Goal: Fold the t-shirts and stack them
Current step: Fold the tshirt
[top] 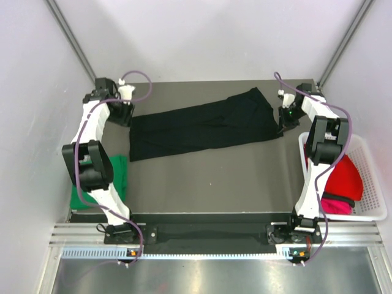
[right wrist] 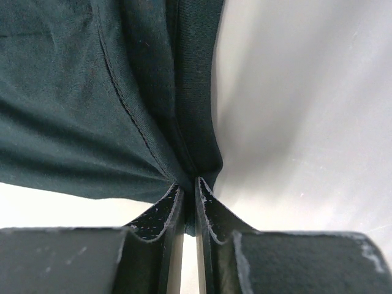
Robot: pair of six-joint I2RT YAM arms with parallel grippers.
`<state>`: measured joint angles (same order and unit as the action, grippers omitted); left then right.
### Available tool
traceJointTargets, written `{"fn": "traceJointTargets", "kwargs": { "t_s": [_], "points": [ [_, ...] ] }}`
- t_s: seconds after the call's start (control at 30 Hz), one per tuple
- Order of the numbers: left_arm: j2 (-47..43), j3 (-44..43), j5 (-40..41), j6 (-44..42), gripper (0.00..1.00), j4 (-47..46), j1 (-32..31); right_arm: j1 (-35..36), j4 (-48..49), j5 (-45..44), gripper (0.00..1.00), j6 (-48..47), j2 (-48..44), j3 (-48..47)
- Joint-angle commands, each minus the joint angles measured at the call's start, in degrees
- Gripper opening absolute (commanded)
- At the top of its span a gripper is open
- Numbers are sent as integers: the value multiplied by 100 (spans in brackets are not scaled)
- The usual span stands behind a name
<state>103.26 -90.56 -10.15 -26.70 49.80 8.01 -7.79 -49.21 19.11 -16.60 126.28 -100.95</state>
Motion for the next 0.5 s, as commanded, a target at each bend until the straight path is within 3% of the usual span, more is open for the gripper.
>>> {"fn": "traceJointTargets", "kwargs": {
  "t_s": [0.0, 0.23, 0.47],
  "points": [
    [753, -680, -136, 454, 52, -216, 43, -82, 272, -4, 11, 16, 90, -206],
    [1969, -2051, -584, 254, 53, 336, 60, -82, 245, 48, 11, -10, 169, -241],
    [2409, -2141, -268, 68, 52, 452, 69, -82, 245, 119, 11, -27, 160, -241]
  ]
}}
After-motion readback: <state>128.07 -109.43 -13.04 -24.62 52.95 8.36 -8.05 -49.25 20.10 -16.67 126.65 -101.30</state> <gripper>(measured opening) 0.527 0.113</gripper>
